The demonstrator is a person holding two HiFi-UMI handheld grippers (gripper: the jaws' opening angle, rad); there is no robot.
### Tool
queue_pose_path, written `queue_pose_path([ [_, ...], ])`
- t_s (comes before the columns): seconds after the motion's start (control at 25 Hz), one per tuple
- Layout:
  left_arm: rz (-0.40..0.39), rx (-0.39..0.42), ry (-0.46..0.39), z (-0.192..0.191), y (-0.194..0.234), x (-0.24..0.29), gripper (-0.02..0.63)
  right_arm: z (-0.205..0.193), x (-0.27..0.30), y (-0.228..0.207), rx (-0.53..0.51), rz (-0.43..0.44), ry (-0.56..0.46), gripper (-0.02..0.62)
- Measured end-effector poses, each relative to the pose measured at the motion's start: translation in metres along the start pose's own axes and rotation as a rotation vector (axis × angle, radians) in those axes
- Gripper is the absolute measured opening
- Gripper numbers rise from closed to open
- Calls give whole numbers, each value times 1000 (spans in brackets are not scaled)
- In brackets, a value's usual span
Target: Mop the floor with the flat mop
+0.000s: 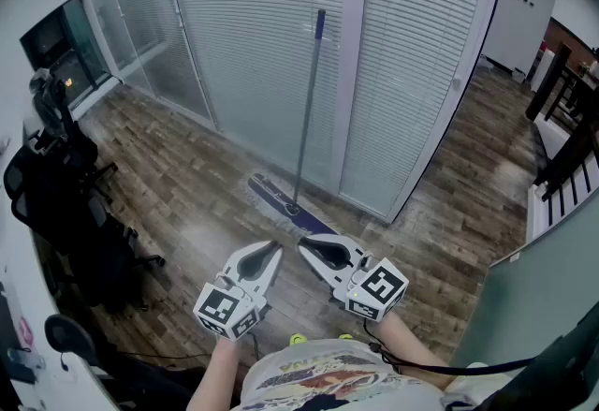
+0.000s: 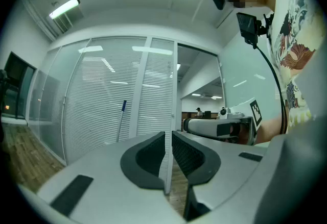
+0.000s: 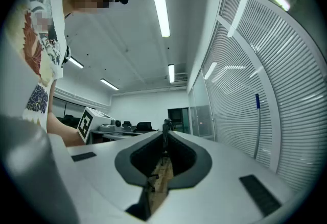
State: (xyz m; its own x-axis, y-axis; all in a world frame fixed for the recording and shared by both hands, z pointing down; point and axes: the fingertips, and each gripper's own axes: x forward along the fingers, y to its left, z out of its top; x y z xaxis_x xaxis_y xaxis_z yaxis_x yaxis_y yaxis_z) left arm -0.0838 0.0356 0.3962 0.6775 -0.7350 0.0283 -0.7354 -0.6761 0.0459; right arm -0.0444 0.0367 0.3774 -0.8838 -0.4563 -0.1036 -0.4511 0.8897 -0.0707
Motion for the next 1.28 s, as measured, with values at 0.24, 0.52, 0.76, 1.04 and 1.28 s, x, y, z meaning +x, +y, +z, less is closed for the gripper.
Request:
queue_pose_path([
  [0.24,-8,8,-13,4,0,-12,48,-5,10,15,-2,7,14,38],
  [0.52,11,-17,-28,4,4,-31,48,-4,17,22,71,9,-12,38],
  [0.76,27,-31,-47,-1,14,-44,48,-16,20,27,103,-7,20,38],
  [1.04,24,-62,-54,-7,25,-50,48,-24,28,27,103,-33,47,38],
  [1.28,30,-51,-48,-17,39,-36,48,-48,29,15,120,-39,113,38],
])
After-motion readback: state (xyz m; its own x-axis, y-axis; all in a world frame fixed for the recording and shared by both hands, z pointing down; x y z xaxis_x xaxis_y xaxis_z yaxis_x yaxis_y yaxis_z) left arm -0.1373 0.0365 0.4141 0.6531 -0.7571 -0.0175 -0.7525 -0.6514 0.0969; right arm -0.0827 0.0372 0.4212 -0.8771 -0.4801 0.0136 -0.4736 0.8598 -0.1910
